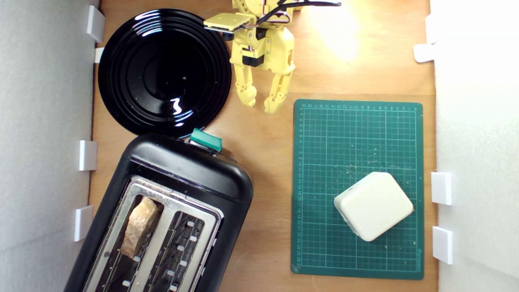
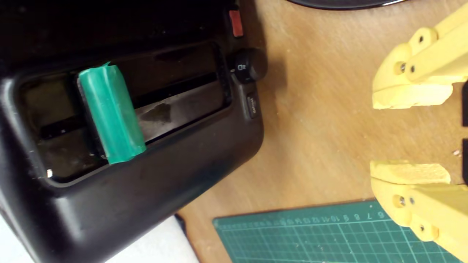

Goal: Pick bread and place in toaster

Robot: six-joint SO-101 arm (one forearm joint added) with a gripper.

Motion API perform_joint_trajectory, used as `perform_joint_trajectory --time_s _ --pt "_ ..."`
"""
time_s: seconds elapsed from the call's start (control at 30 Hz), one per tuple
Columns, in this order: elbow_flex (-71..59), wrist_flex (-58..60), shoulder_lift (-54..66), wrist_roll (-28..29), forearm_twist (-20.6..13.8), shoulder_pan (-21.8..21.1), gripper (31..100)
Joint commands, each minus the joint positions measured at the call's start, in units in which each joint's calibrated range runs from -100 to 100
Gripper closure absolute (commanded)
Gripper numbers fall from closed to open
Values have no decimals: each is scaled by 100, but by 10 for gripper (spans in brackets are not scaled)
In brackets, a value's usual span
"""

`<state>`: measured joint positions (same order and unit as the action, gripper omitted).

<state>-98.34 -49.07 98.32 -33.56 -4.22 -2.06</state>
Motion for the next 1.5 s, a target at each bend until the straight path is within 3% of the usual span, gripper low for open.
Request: perform_joint_trajectory --time_s 0.0,0.37,0.5,1.47 --pt "-39 -153 43 73 41 45 651" --pt "-39 -494 52 434 23 45 839" --pt "-39 -588 52 434 23 53 872" --pt "-21 -929 2 434 -4 37 873"
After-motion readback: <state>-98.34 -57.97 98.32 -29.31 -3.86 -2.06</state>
